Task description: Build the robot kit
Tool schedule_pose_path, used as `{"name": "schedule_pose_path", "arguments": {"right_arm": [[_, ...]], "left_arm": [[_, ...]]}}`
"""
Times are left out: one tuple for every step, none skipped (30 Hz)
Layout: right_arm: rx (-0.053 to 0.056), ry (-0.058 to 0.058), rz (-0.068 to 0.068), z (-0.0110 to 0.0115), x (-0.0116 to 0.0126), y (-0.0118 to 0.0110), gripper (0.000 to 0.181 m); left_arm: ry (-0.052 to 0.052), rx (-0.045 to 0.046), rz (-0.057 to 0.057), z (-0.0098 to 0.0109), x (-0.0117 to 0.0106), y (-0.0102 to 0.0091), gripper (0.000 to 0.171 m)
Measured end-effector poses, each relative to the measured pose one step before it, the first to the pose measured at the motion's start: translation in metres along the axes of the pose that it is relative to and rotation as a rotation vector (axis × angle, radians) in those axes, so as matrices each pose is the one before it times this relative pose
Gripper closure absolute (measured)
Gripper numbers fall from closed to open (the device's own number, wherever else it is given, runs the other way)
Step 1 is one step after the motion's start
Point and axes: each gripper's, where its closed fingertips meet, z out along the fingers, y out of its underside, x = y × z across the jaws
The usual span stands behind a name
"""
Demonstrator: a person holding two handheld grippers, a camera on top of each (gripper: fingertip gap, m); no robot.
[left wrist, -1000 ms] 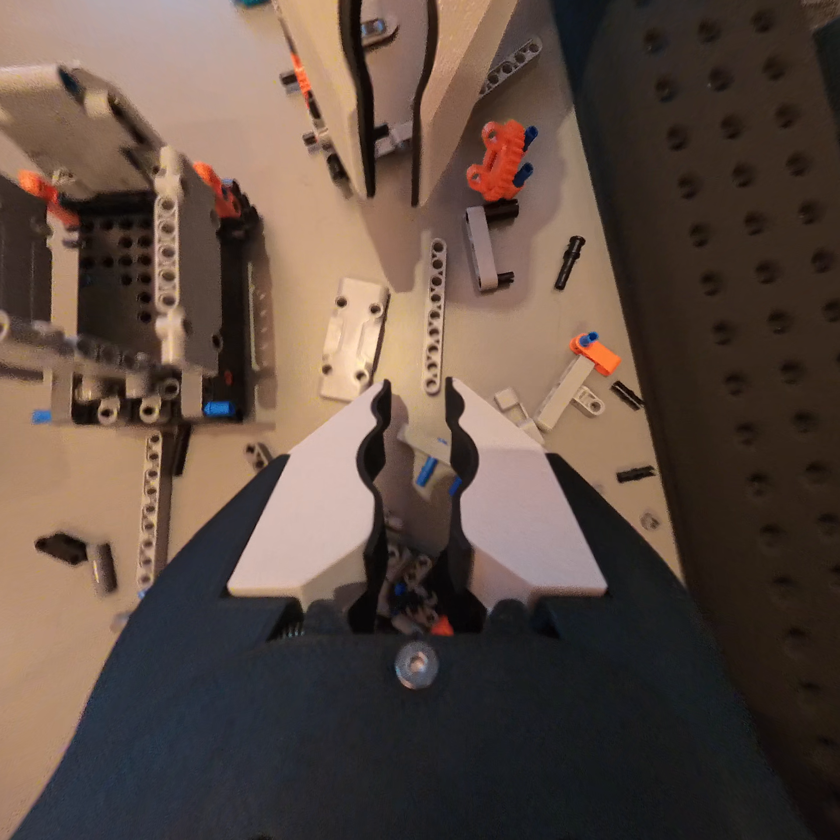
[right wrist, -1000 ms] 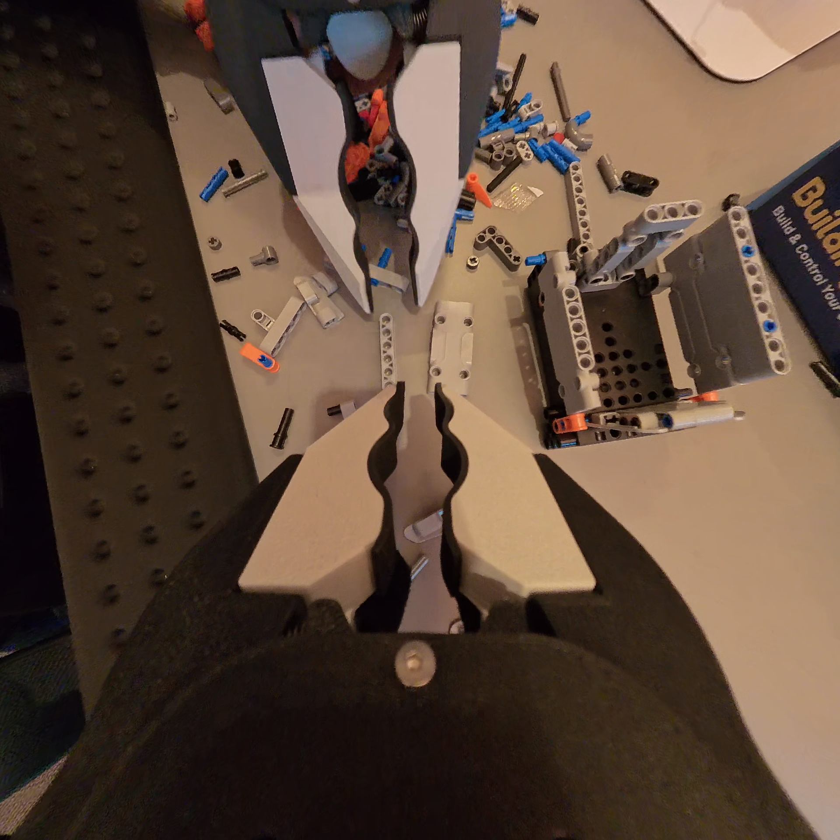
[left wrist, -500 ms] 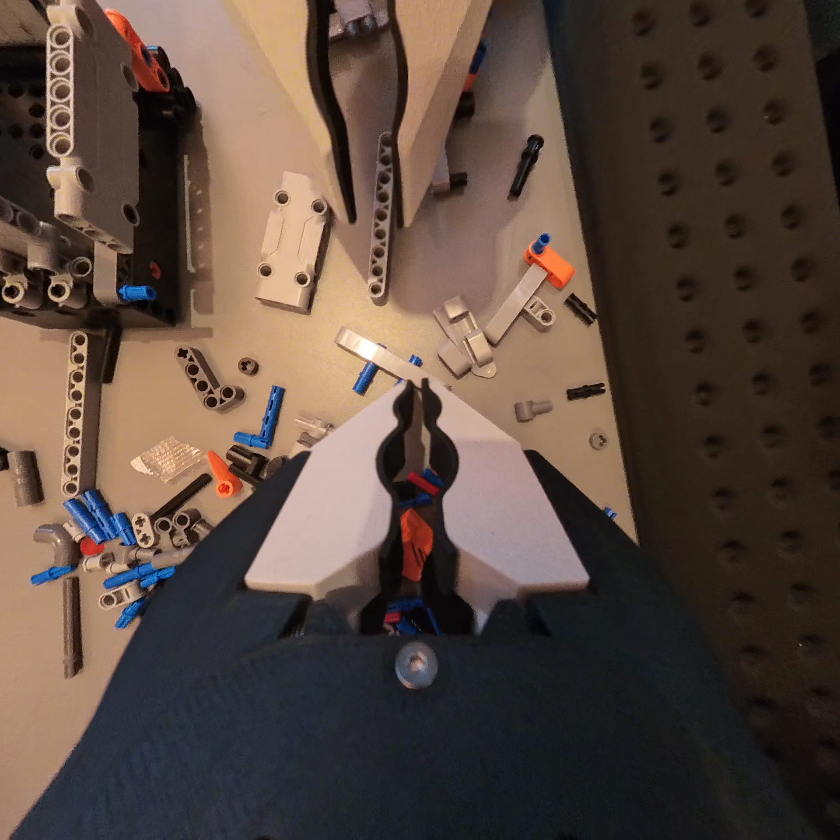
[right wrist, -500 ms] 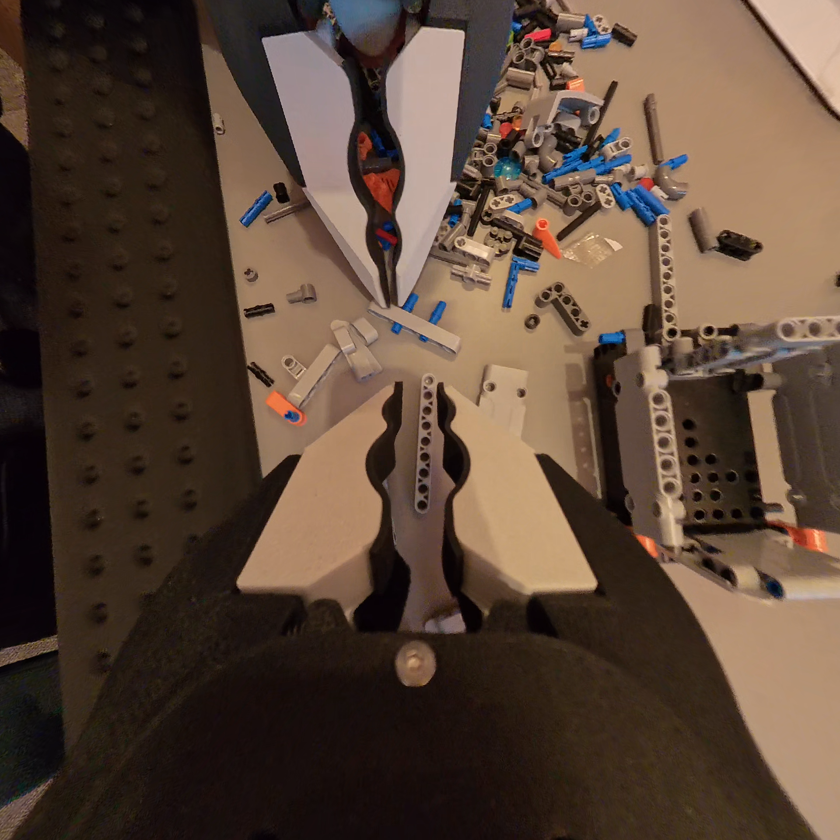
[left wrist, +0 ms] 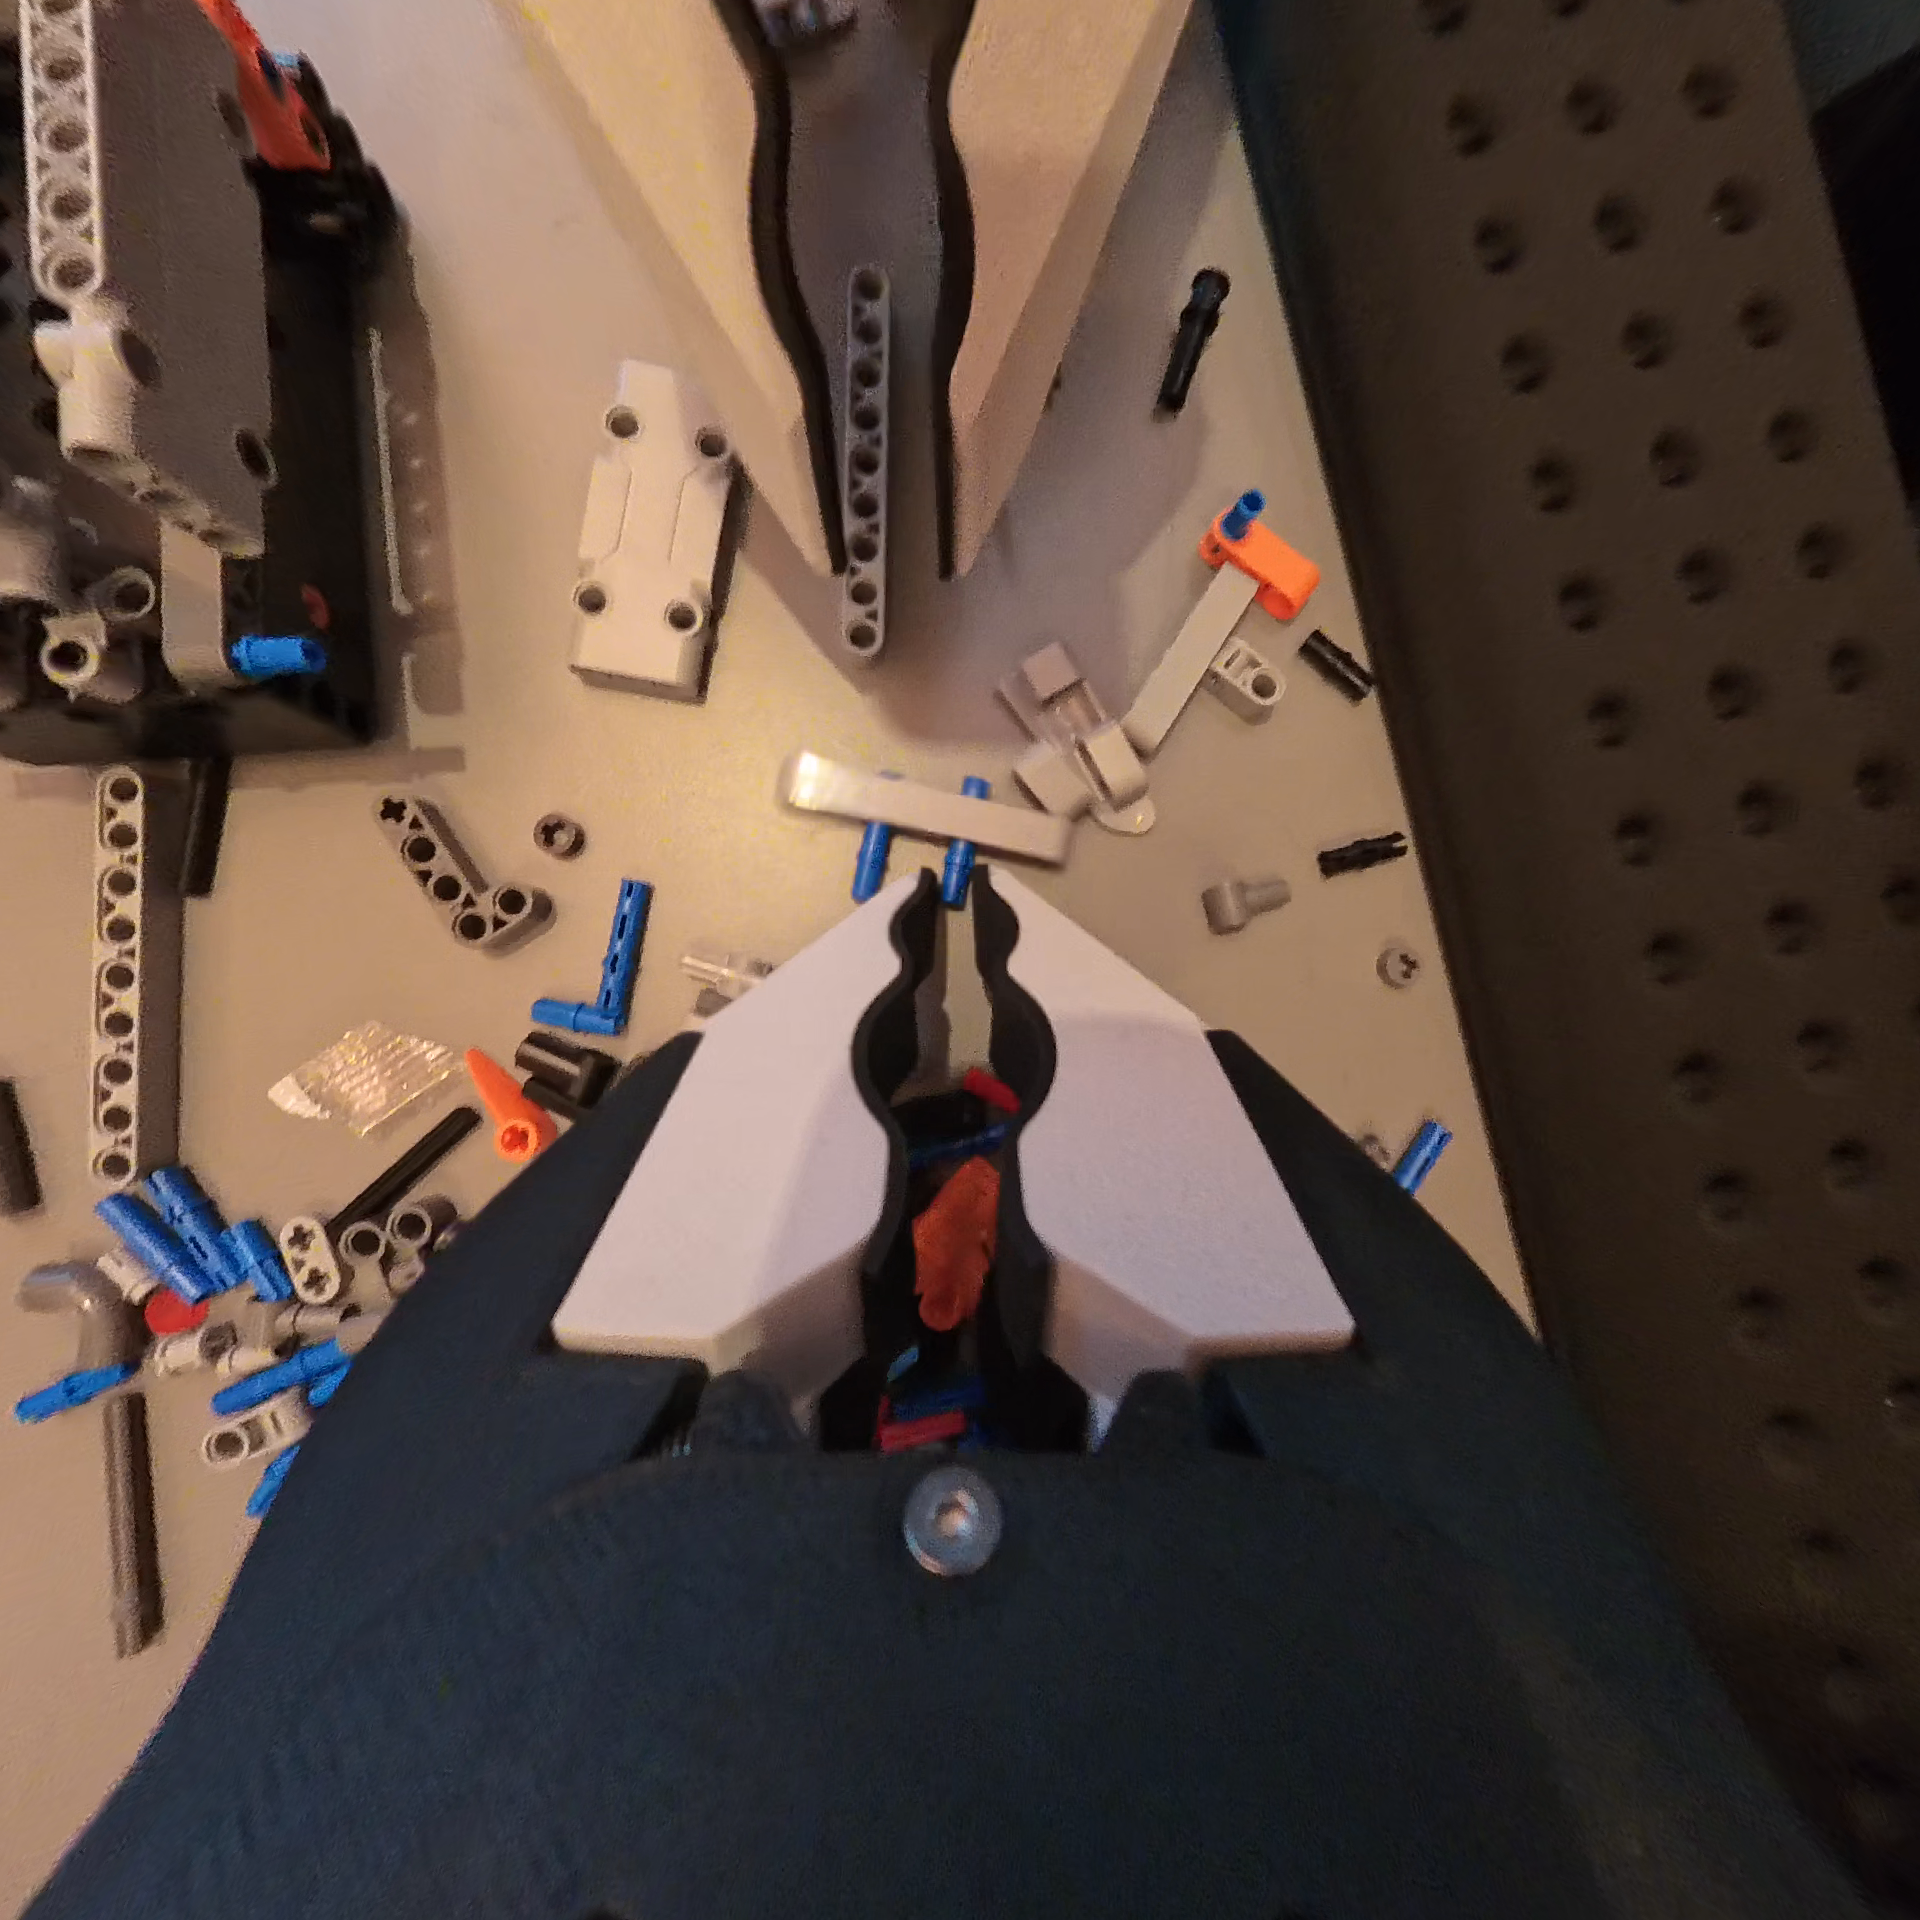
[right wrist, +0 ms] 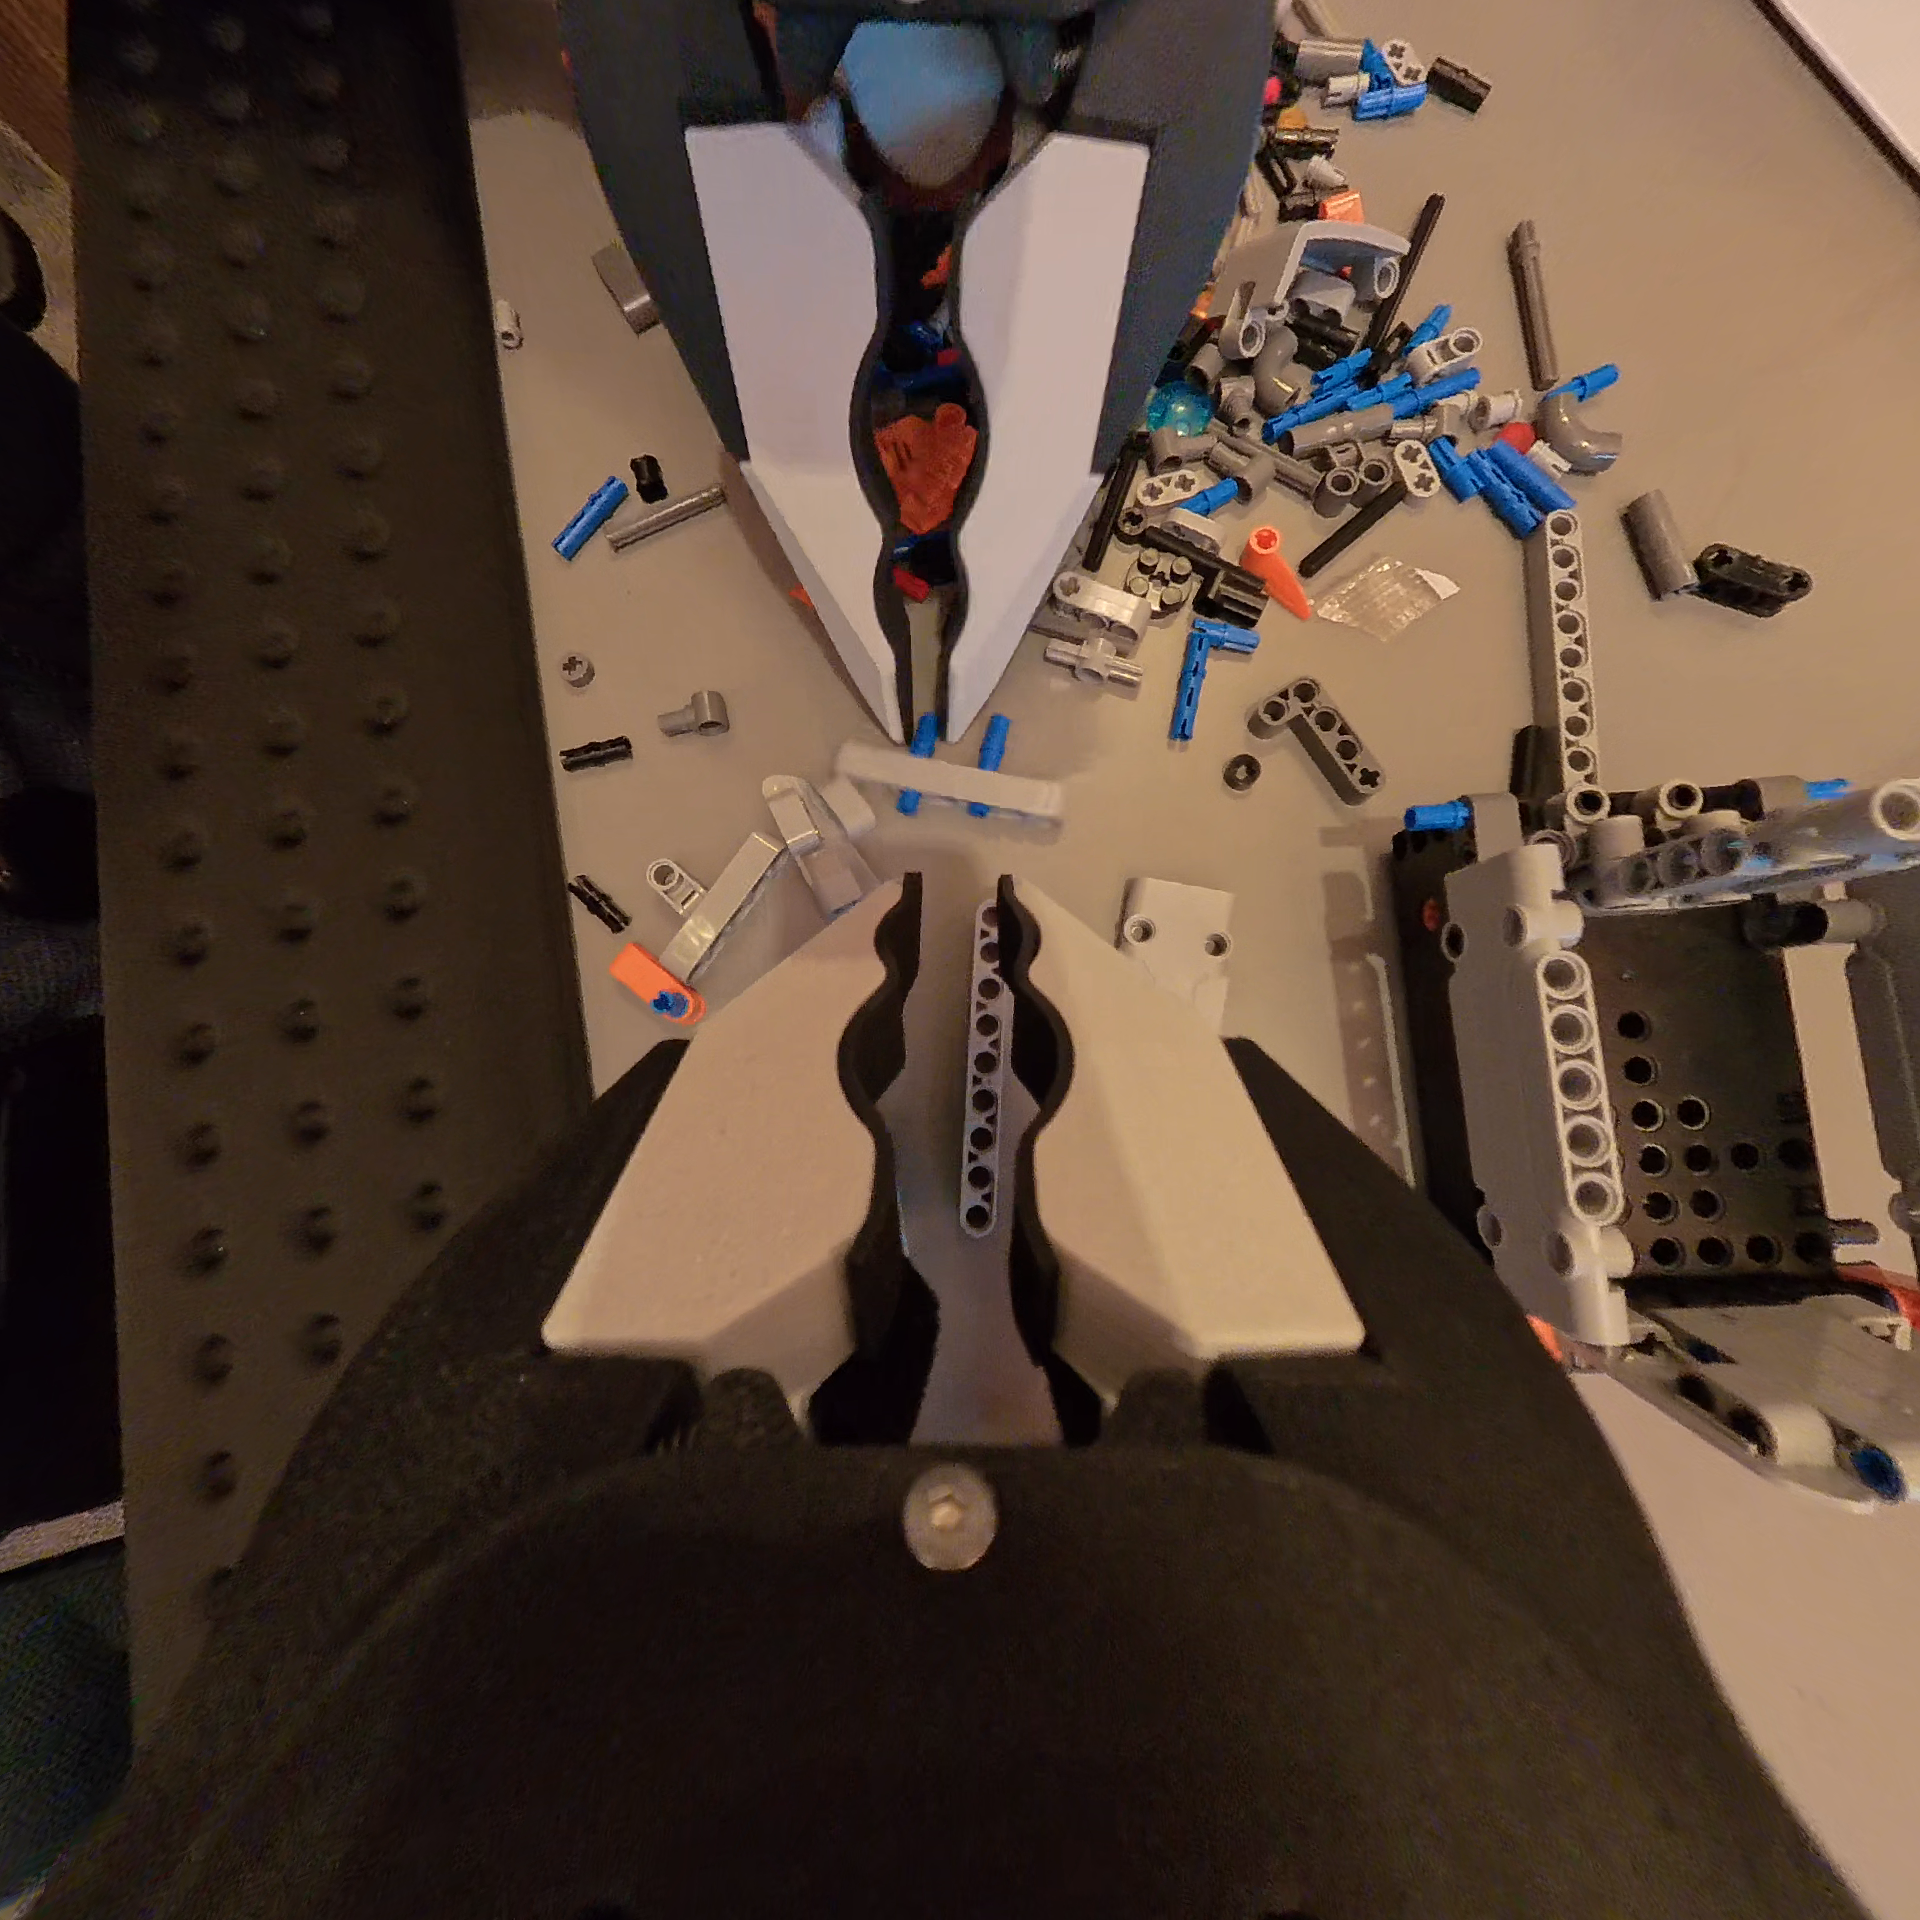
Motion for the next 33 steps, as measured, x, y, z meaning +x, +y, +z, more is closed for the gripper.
{"name": "schedule_pose_path", "arguments": {"right_arm": [[-0.0005,-0.0003,0.0041,0.00036,0.00060,0.00059,0.169],[-0.0072,0.0086,0.0014,0.00012,0.00166,0.00160,0.169],[-0.0005,0.0062,0.0035,-0.00059,0.00091,0.00051,0.169],[0.0113,-0.0004,0.0102,-0.00157,0.00014,-0.00114,0.169],[0.0202,-0.0028,0.0155,-0.00234,0.00009,-0.00235,0.168],[0.0254,-0.0023,0.0220,-0.00262,0.00060,-0.00322,0.167],[0.0302,-0.0060,0.0303,-0.00258,0.00061,-0.00398,0.166],[0.0357,-0.0185,0.0353,-0.00209,-0.00119,-0.00515,0.165],[0.0387,-0.0227,0.0394,-0.00132,-0.00174,-0.00548,0.164],[0.0371,-0.0212,0.0412,-0.00088,-0.00139,-0.00513,0.163],[0.0386,-0.0292,0.0371,-0.00100,-0.00262,-0.00521,0.160],[0.0341,-0.0319,0.0378,-0.00081,-0.00299,-0.00486,0.157],[0.0318,-0.0212,0.0354,-0.00071,-0.00150,-0.00480,0.155],[0.0311,-0.0219,0.0248,-0.00070,-0.00209,-0.00456,0.156],[0.0239,-0.0219,0.0180,-0.00056,-0.00246,-0.00340,0.164],[0.0218,-0.0166,0.0122,-0.00044,-0.00201,-0.00322,0.169],[0.0167,-0.0066,0.0074,-0.00052,-0.00076,-0.00241,0.172],[0.0121,-0.0033,0.0011,-0.00082,-0.00042,-0.00174,0.173],[0.0204,-0.0081,0.0046,-0.00155,-0.00101,-0.00341,0.175],[0.0265,-0.0187,0.0137,-0.00169,-0.00203,-0.00464,0.176],[0.0244,-0.0199,0.0133,-0.00116,-0.00183,-0.00410,0.176],[0.0114,-0.0164,0.0105,-0.00047,-0.00134,-0.00209,0.176],[0.0109,-0.0090,0.0049,-0.00074,-0.00092,-0.00185,0.176],[0.0222,-0.0006,0.0003,-0.00076,-0.00037,-0.00335,0.176],[0.0062,-0.0047,0.0019,0.00041,-0.00084,-0.00096,0.176],[-0.0006,-0.0022,0.0019,0.00059,-0.00004,0.00014,0.176],[0.0071,-0.0053,0.0075,-0.00006,0.00006,-0.00096,0.176],[0.0109,-0.0134,0.0073,-0.00036,-0.00111,-0.00158,0.176],[0.0028,-0.0057,-0.0041,0.00009,-0.00094,-0.00045,0.176],[-0.0032,0.0056,-0.0121,0.00029,-0.00051,0.00001,0.176],[-0.0026,0.0071,-0.0170,0.00002,-0.00067,-0.00019,0.176],[-0.0038,-0.0006,-0.0149,-0.00028,-0.00126,0.00009,0.176],[-0.0026,-0.0105,-0.0065,-0.00072,-0.00246,0.00004,0.177]], "left_arm": [[0.0040,0.00663,0.0020,0.00157,0.00146,-0.00190,0.169],[-0.0047,0.00227,0.0031,0.00073,0.00050,-0.00081,0.169],[-0.0251,0.00252,0.0052,-0.00015,-0.00206,-0.00012,0.169],[-0.0223,0.00534,-0.0043,-0.00107,-0.00176,-0.00004,0.169],[-0.0163,0.01668,-0.0048,-0.00304,-0.00039,-0.00173,0.169],[-0.0404,0.02883,0.0045,-0.00555,-0.00257,-0.00506,0.169],[-0.0378,0.02655,0.0090,-0.00638,-0.00130,-0.00689,0.169],[-0.0505,0.01895,0.0190,-0.00627,-0.00243,-0.00678,0.169],[-0.0722,0.01713,0.0304,-0.00616,-0.00472,-0.00692,0.169],[-0.0563,0.01723,0.0237,-0.00501,-0.00319,-0.00697,0.169],[-0.0428,0.01722,0.0188,-0.00387,-0.00176,-0.00677,0.169],[-0.0653,0.01656,0.0255,-0.00384,-0.00526,-0.00606,0.169],[-0.0415,0.00131,0.0204,-0.00240,-0.00275,-0.00352,0.169],[-0.0197,-0.00001,0.0180,-0.00147,-0.00004,-0.00290,0.169],[-0.0294,0.01039,0.0210,-0.00197,-0.00137,-0.00373,0.169],[-0.0195,0.00138,0.0148,-0.00161,-0.00086,-0.00243,0.170],[-0.0113,-0.00879,0.0115,-0.00112,-0.00056,-0.00071,0.169],[-0.0205,0.00037,0.0131,-0.00169,-0.00195,-0.00126,0.169],[-0.0235,0.01098,0.0068,-0.00178,-0.00252,-0.00223,0.170],[-0.0157,0.01281,0.0022,-0.00138,-0.00152,-0.00263,0.169],[-0.0208,0.01296,0.0035,-0.00158,-0.00237,-0.00314,0.168],[-0.0218,0.01126,0.0059,-0.00188,-0.00286,-0.00299,0.169],[-0.0071,0.00527,0.0047,-0.00143,-0.00083,-0.00171,0.169],[-0.0129,0.00215,-0.0002,-0.00093,-0.00186,-0.00062,0.168],[-0.0129,0.00879,-0.0003,-0.00126,-0.00207,-0.00123,0.169],[0.0017,0.00090,-0.0029,-0.00055,-0.00043,-0.00028,0.169],[-0.0027,-0.00429,0.0014,-0.00004,-0.00062,0.00038,0.169],[-0.0123,0.00576,0.0059,-0.00086,-0.00122,-0.00113,0.169],[-0.0061,0.00265,0.0024,-0.00124,-0.00052,-0.00113,0.169],[-0.0011,-0.00875,0.0023,-0.00078,0.00020,0.00011,0.170],[-0.0068,-0.00770,0.0082,-0.00060,0.00005,0.00014,0.170],[-0.0009,-0.00214,-0.0026,-0.00074,0.00045,-0.00025,0.170],[0.0121,0.00350,-0.0193,-0.00141,0.00152,-0.00098,0.171]]}}
